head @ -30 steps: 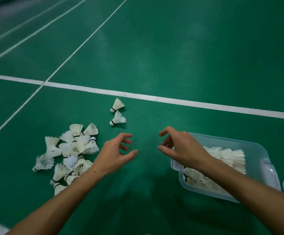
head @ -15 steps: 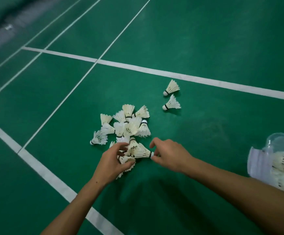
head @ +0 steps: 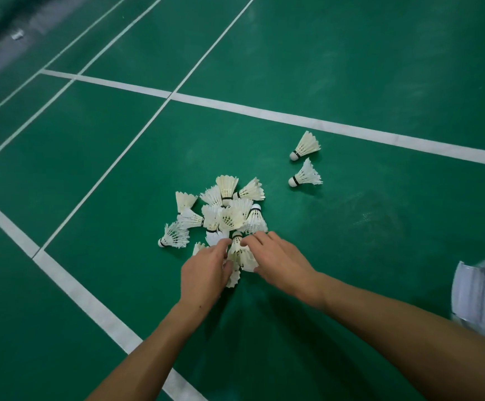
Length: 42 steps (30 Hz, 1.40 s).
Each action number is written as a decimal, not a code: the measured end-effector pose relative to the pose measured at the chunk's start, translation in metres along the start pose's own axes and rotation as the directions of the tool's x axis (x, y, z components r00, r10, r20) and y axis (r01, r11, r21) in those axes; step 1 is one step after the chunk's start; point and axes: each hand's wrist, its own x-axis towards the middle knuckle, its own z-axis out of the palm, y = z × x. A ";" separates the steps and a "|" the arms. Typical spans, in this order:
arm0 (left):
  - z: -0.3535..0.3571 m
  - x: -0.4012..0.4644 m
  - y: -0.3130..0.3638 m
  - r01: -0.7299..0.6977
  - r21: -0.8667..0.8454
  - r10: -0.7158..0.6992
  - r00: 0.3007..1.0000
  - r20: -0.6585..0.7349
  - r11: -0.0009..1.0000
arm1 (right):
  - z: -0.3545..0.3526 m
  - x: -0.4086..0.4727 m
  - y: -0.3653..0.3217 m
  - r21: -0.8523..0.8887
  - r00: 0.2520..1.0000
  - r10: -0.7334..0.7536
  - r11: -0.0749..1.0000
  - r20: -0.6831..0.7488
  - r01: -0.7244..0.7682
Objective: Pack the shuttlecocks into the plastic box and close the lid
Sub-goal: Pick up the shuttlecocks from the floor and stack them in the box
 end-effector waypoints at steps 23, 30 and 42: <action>-0.090 0.006 0.170 -0.277 -0.519 0.185 0.957 -0.222 0.809 | -0.153 -0.196 0.063 0.253 0.835 0.376 0.922 -0.401 -0.293; -0.112 0.000 0.268 -0.413 -0.609 0.330 0.910 -0.251 0.677 | -0.197 -0.310 0.102 0.454 0.590 0.566 0.821 -0.576 -0.345; -0.080 -0.014 0.374 -0.404 -0.731 0.468 0.874 -0.131 0.550 | -0.189 -0.450 0.150 0.560 0.282 0.788 0.595 -0.547 -0.576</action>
